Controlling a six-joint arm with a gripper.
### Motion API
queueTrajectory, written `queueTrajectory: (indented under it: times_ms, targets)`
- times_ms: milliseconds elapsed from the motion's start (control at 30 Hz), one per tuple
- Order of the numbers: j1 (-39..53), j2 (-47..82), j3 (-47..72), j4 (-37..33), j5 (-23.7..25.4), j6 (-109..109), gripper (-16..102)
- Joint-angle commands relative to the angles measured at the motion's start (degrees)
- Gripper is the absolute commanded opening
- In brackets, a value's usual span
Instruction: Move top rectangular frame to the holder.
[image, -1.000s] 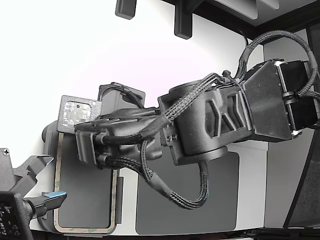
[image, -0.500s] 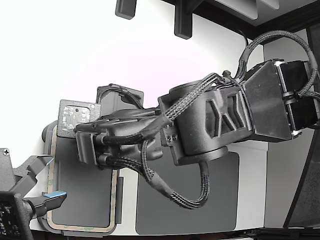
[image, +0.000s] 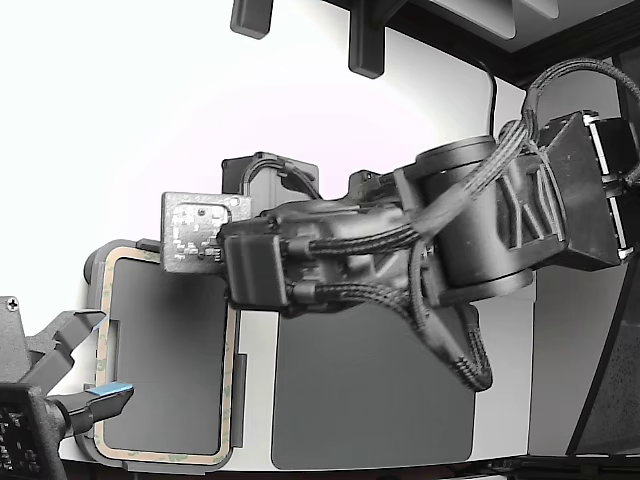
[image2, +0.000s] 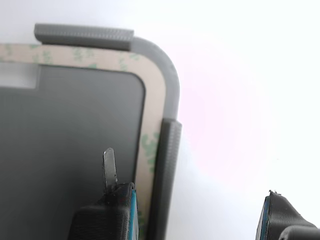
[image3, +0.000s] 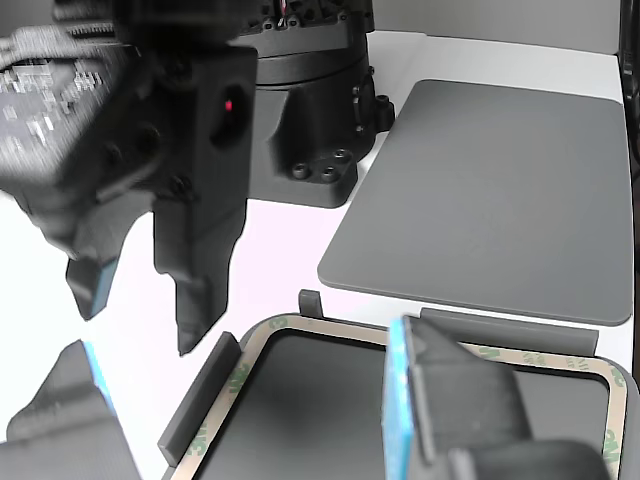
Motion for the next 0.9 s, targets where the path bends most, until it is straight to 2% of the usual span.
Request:
queueTrajectory:
  times_ms: [0, 233, 367, 500, 700, 867]
  targets:
    - [-1.76, 12.92, 7.91, -5.63, 1.05, 2.2, 100]
    - [-3.6, 36.91, 28.3, -16.87, 9.67, -0.88, 100]
    - [-6.86, 51.33, 42.19, -24.43, 11.43, -0.79, 100]
    - [-8.09, 58.71, 48.25, -24.26, 12.48, -1.23, 100]
    - [-8.17, 70.31, 60.91, -28.83, 13.54, -0.53, 100]
    - [-8.17, 74.27, 63.11, -24.52, 12.74, -0.79, 100]
